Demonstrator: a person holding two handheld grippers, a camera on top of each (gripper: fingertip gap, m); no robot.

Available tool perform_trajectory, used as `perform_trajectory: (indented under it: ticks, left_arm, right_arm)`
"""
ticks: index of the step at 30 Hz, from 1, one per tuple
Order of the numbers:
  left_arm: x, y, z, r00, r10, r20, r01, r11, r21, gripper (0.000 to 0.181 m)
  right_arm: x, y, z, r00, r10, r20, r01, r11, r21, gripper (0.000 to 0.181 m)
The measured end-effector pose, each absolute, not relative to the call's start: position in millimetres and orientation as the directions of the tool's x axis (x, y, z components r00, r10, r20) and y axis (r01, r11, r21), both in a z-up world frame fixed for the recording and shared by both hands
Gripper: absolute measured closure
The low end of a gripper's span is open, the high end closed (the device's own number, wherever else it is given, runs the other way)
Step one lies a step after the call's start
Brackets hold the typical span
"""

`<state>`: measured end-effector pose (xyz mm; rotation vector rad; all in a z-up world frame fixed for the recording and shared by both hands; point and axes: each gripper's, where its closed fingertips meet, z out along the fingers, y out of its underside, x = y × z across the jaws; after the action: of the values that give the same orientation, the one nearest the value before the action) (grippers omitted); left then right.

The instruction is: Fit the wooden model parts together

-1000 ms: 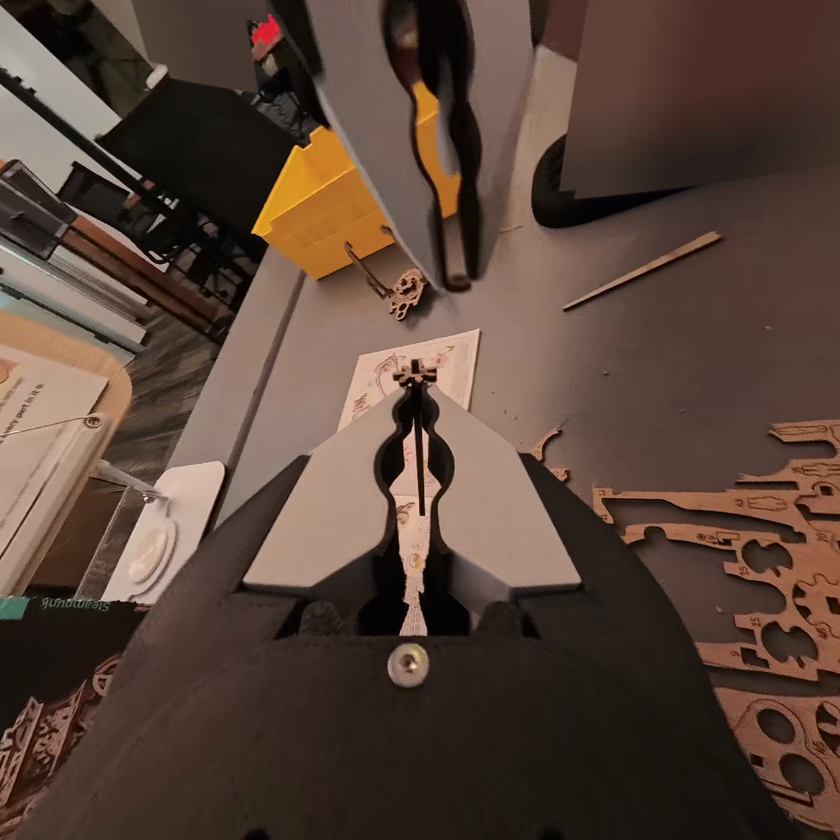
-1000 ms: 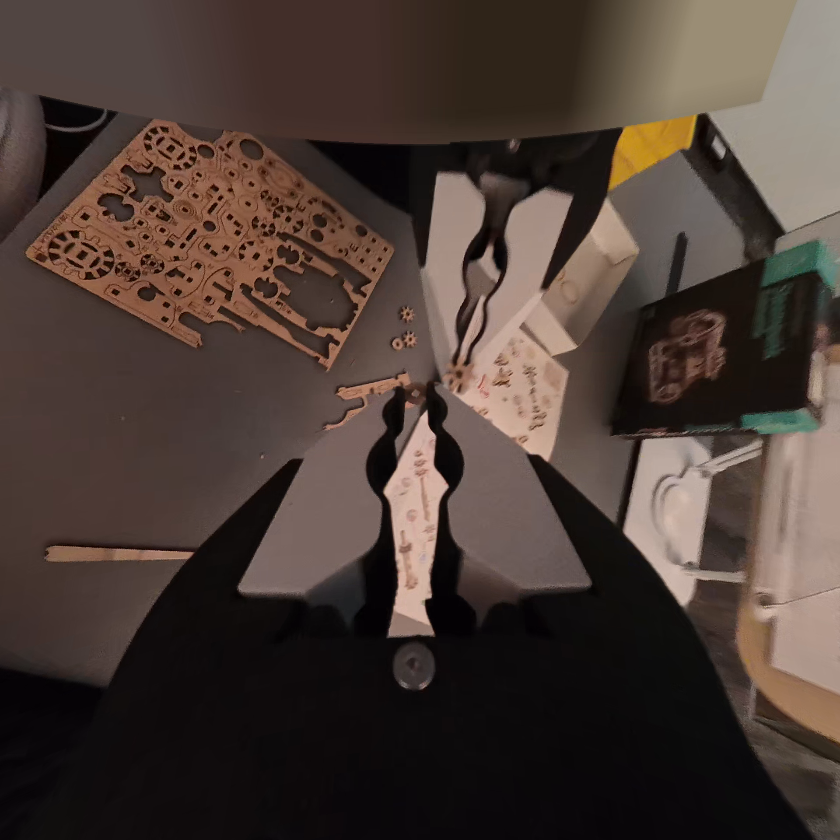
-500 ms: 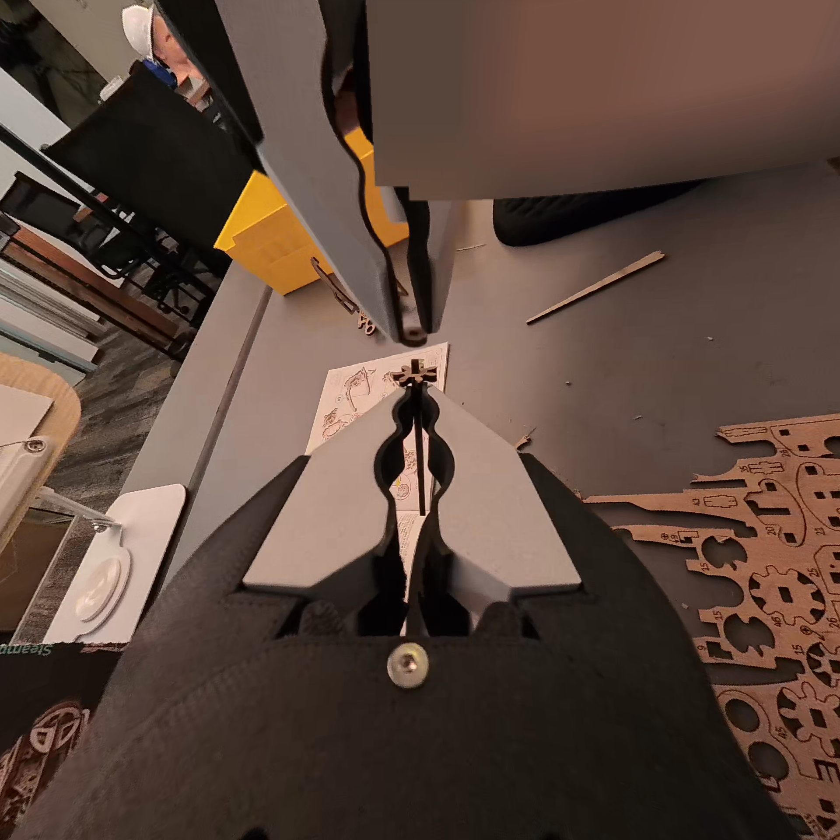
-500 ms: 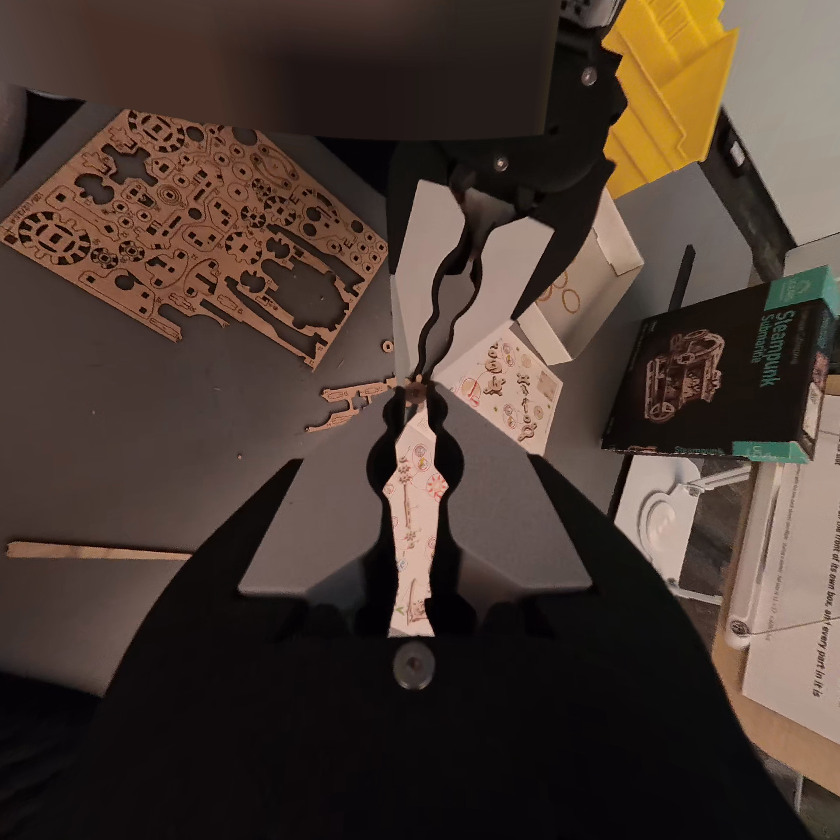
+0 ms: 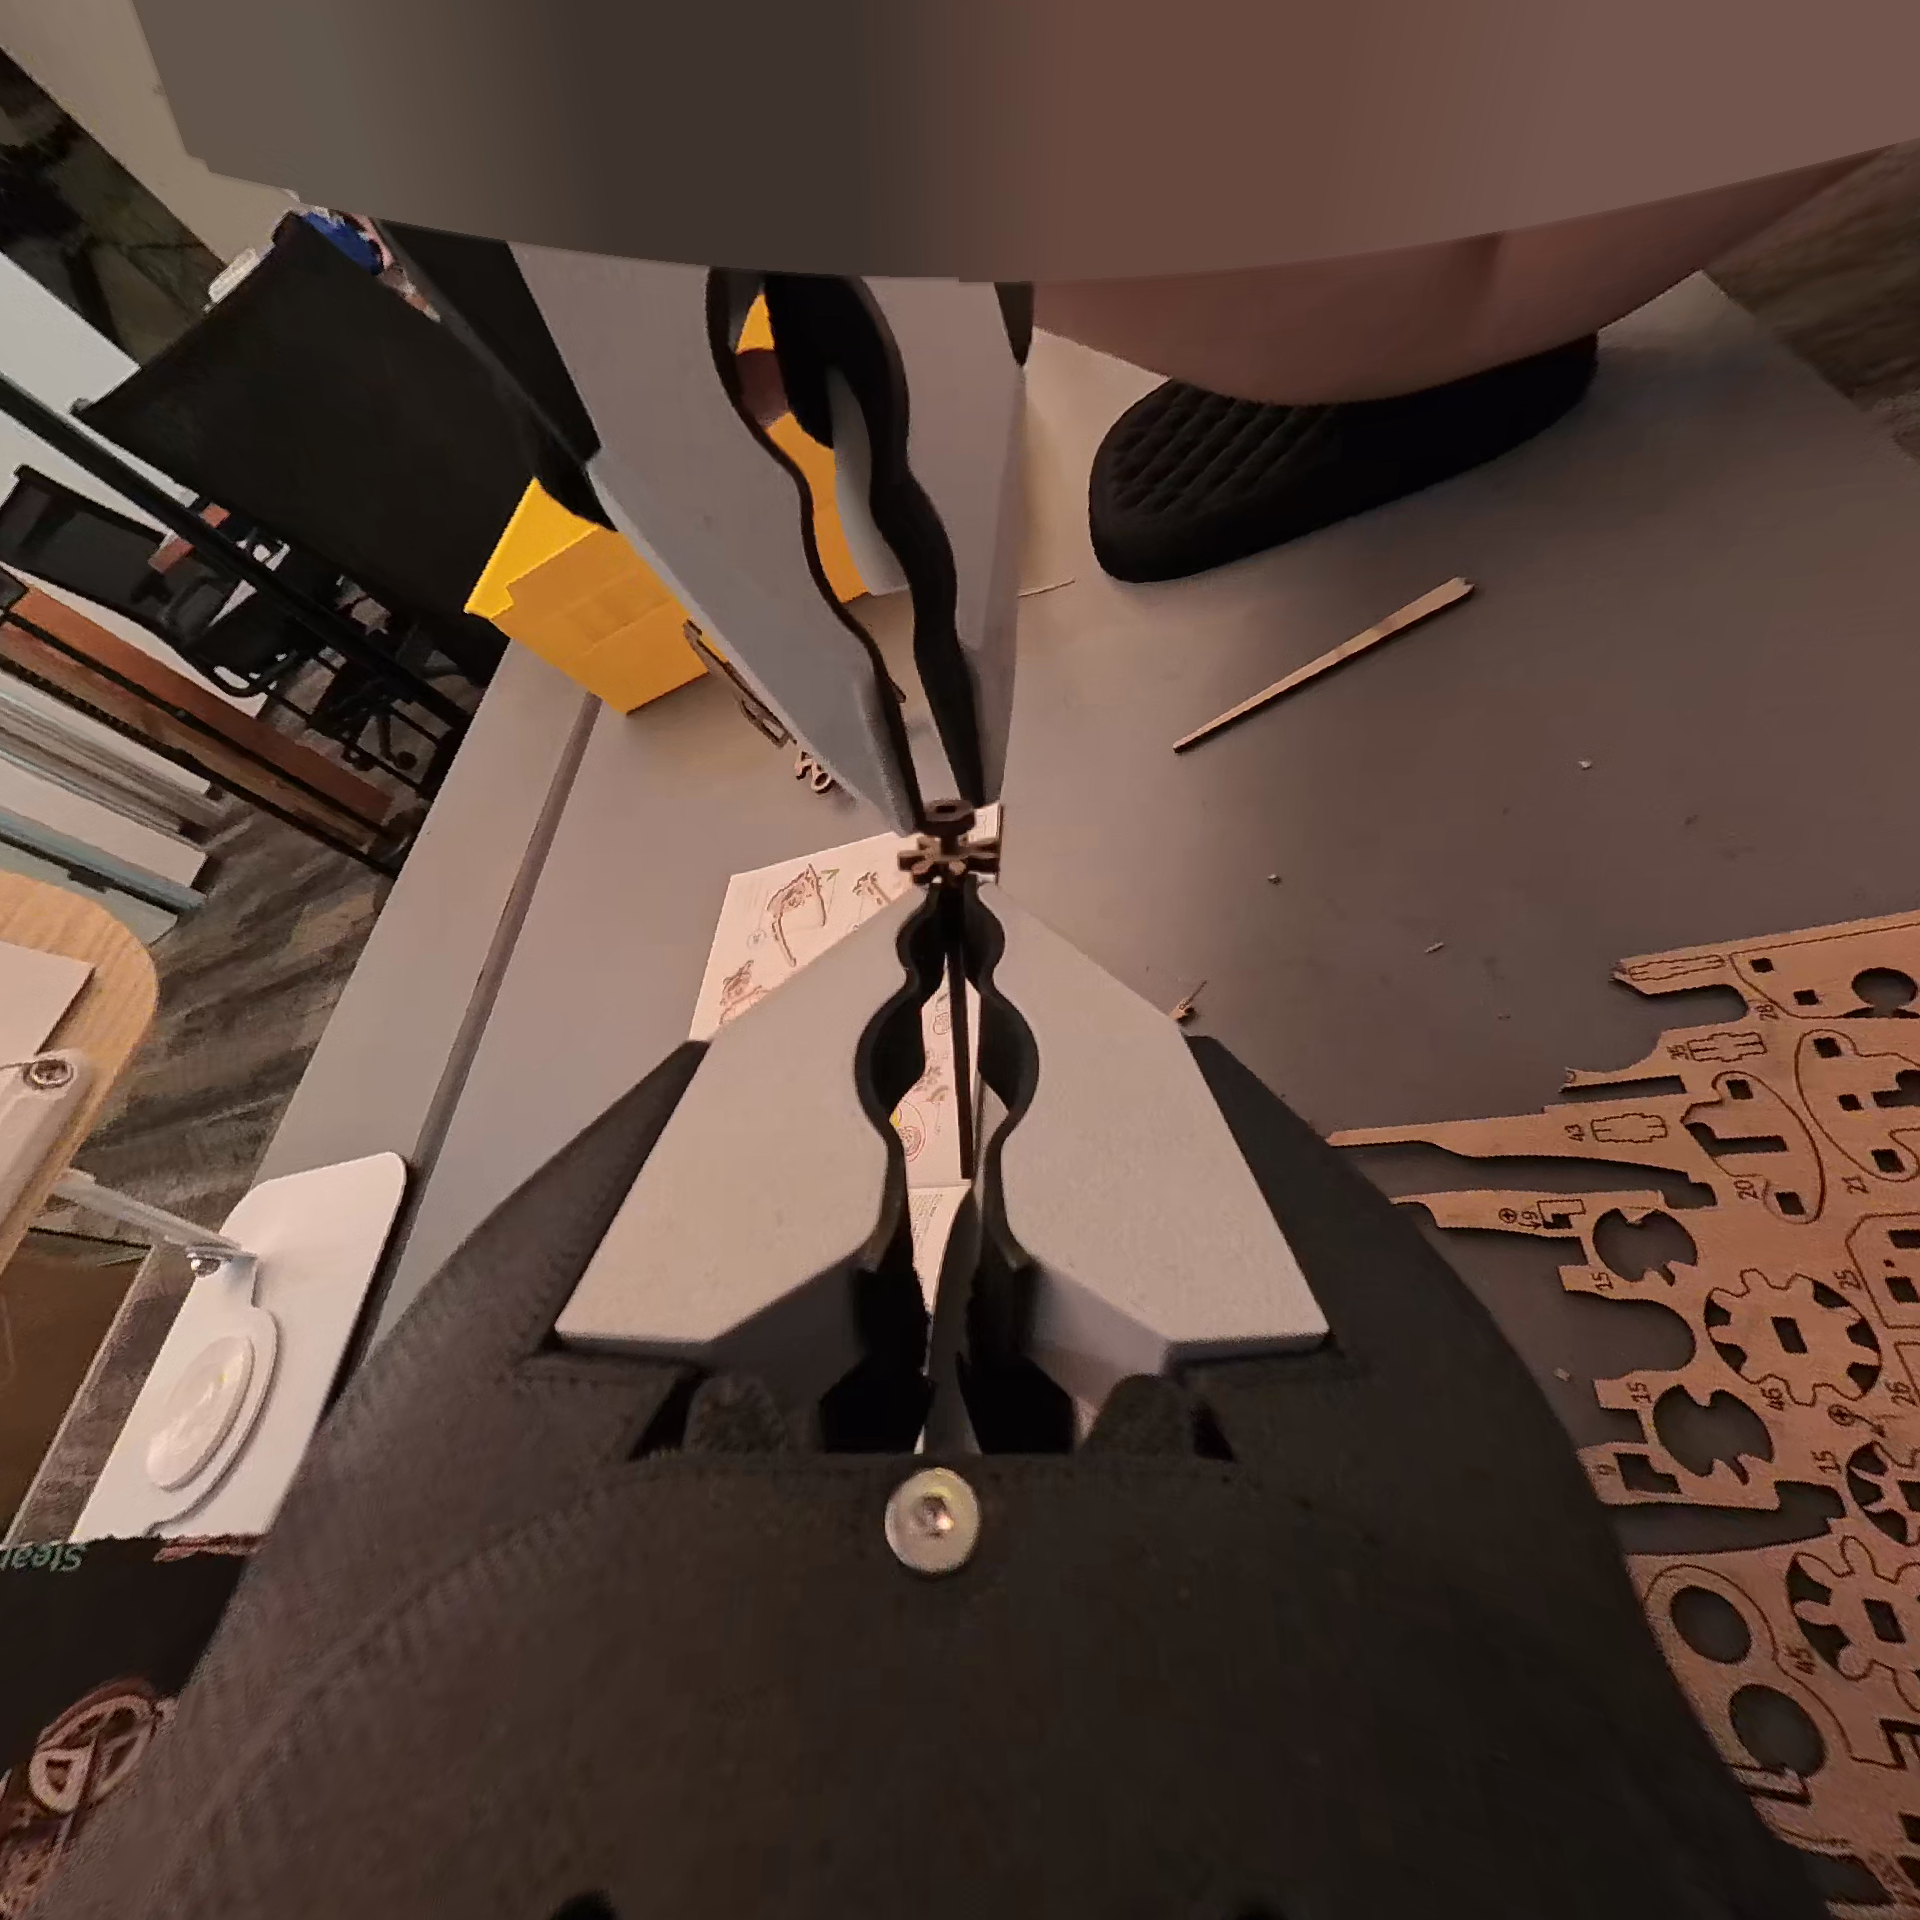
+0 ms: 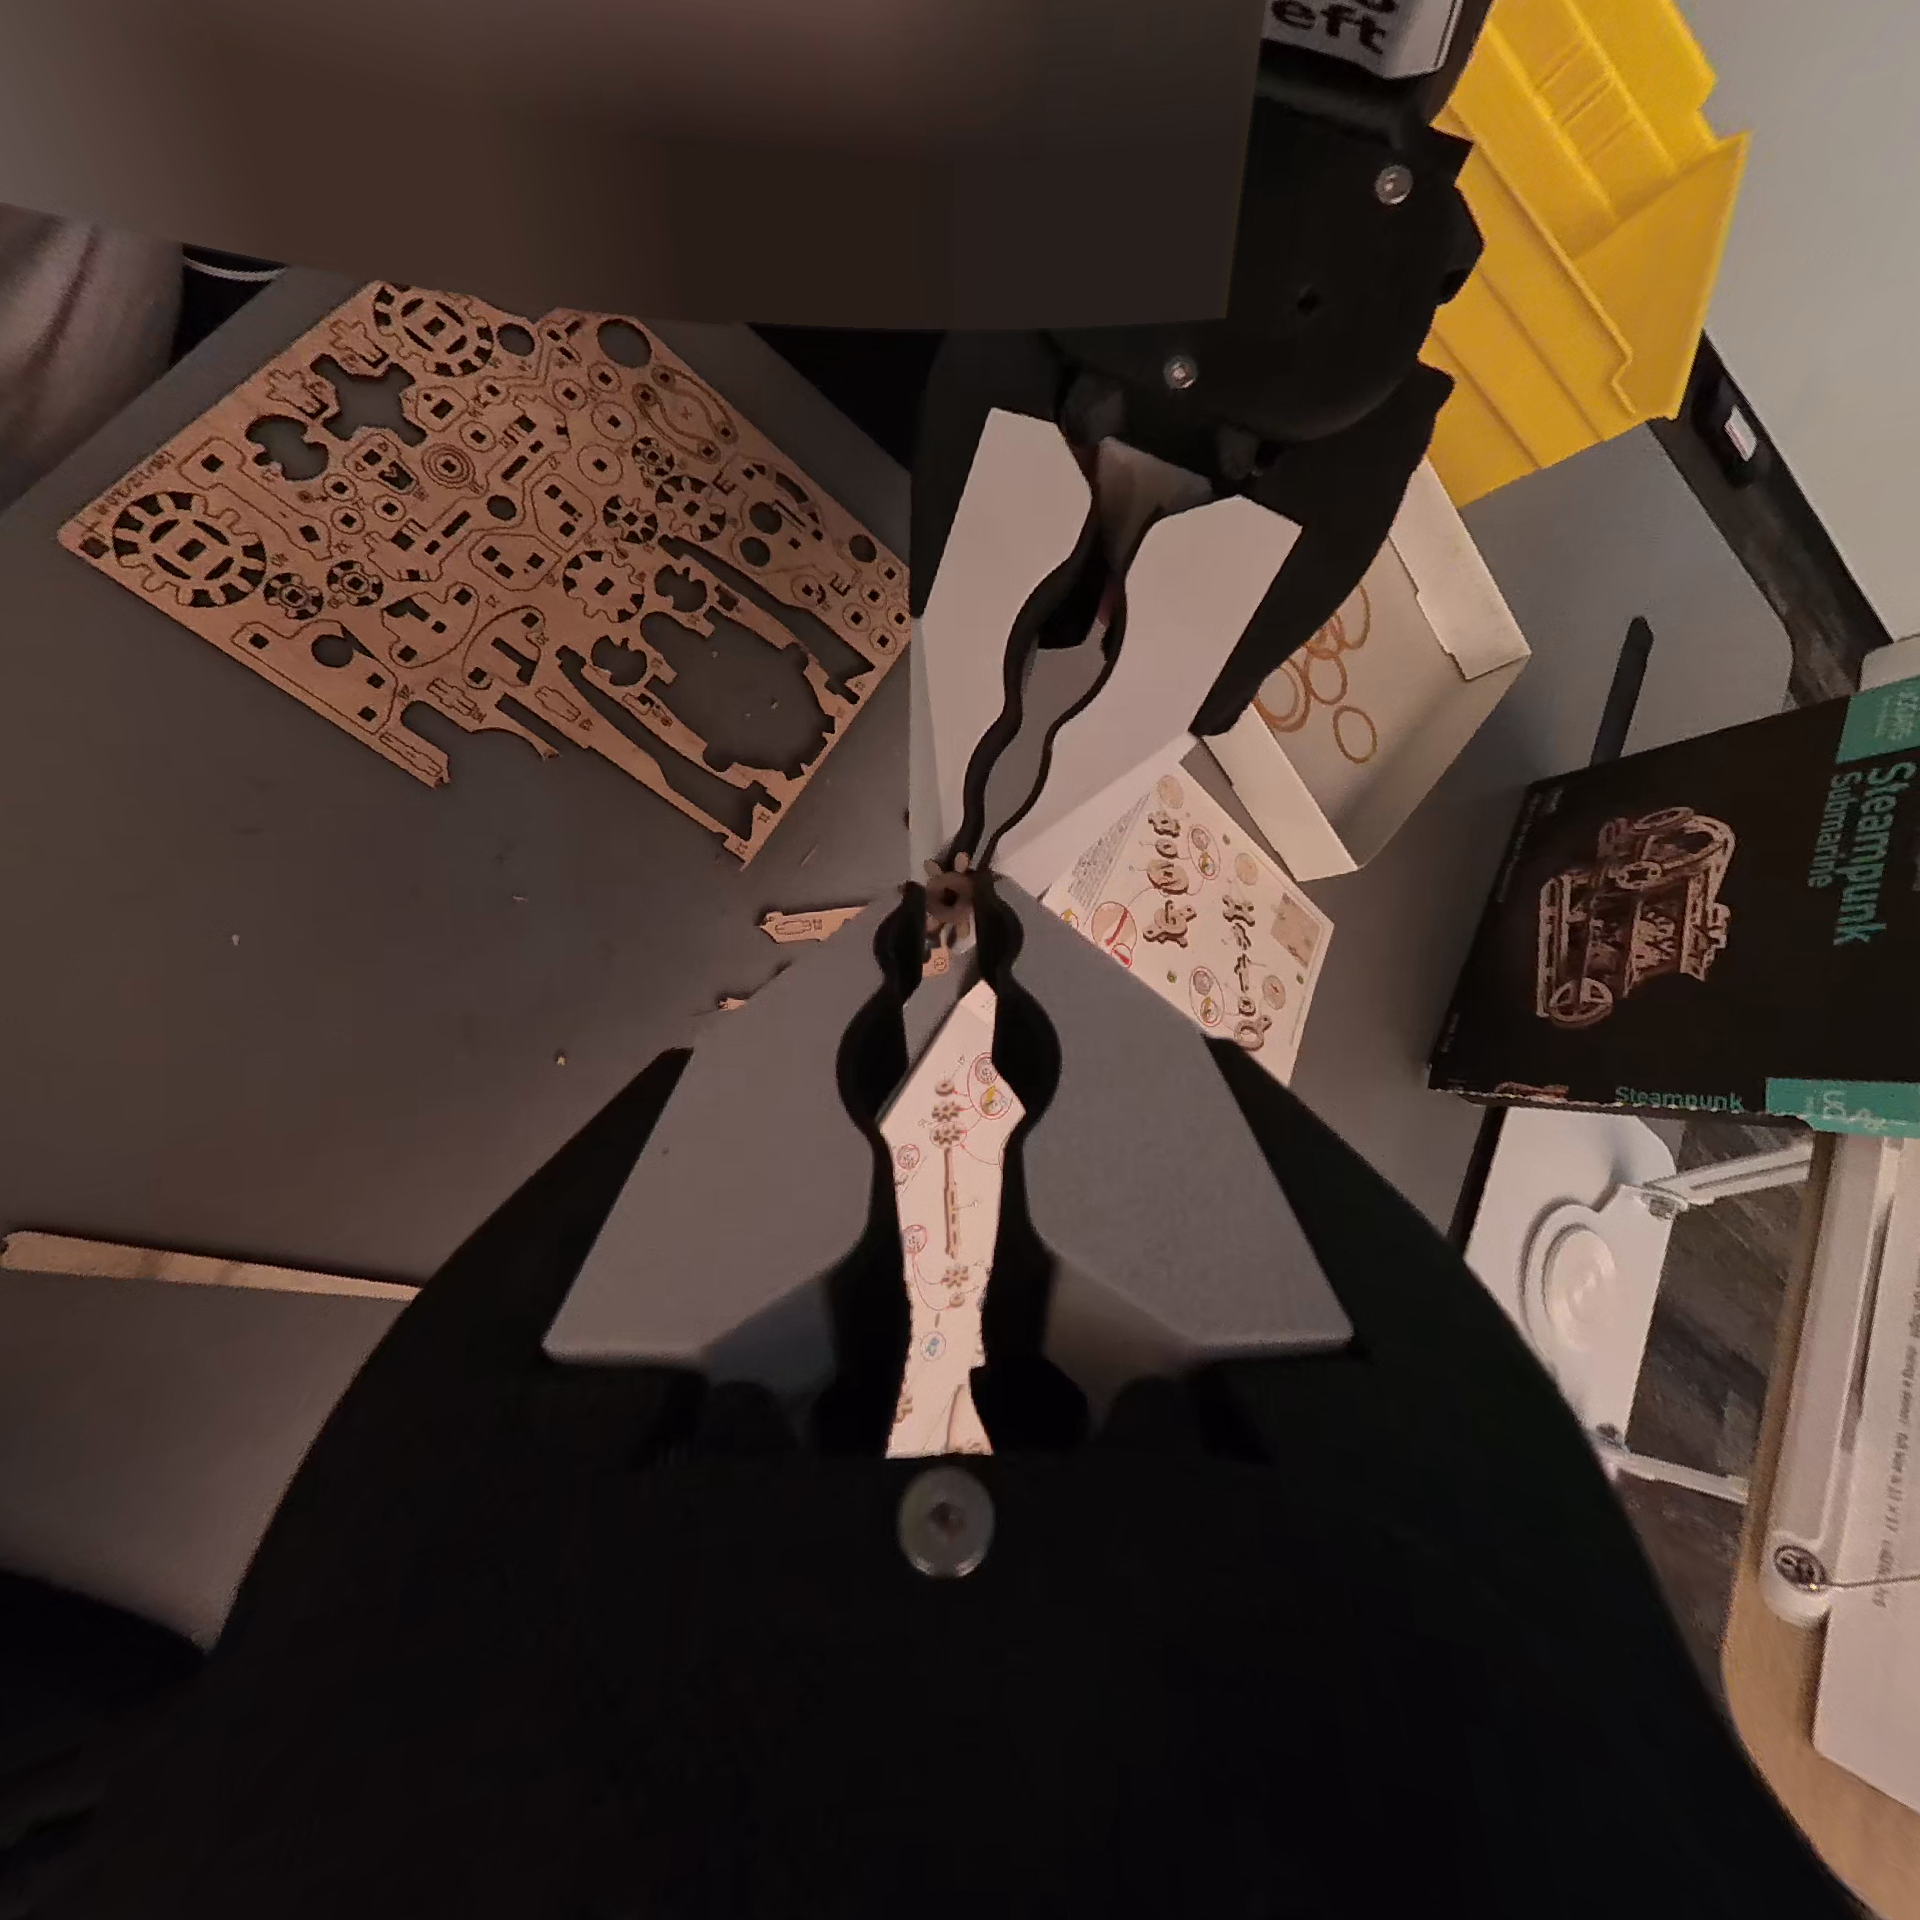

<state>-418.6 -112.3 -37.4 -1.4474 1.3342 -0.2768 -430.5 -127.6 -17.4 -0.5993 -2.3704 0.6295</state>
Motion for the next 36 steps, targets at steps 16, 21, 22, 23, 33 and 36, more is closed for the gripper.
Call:
perform_trajectory:
  ticks: [16,21,22,23,33,36]
  left_arm:
    - [-413,-122,-44,0.281,-0.846,-0.454,-0.559,0.241,-0.794,0.181]
    - [-409,-128,-36,0.282,-0.869,-0.407,-0.491,0.234,-0.839,0.181]
    - [-408,-129,-36,0.277,-0.87,-0.408,-0.488,0.239,-0.84,0.181]
    - [-408,-129,-37,0.278,-0.867,-0.413,-0.491,0.241,-0.837,0.181]
    - [-410,-131,-18,0.316,-0.879,-0.357,-0.373,0.231,-0.899,0.181]
    - [-412,-130,-14,0.329,-0.871,-0.364,-0.359,0.241,-0.902,0.181]
  right_arm:
    - [-426,-137,-26,-0.737,0.588,0.334,0.337,0.747,-0.573,0.173]
    - [-424,-141,-19,-0.742,0.575,0.345,0.296,0.742,-0.601,0.173]
    - [-423,-143,-18,-0.748,0.57,0.34,0.292,0.743,-0.603,0.173]
    - [-422,-143,-19,-0.751,0.566,0.339,0.289,0.744,-0.602,0.173]
    - [-426,-145,-2,-0.741,0.562,0.368,0.178,0.692,-0.699,0.172]
    - [-428,-145,3,-0.73,0.564,0.387,0.154,0.686,-0.711,0.172]
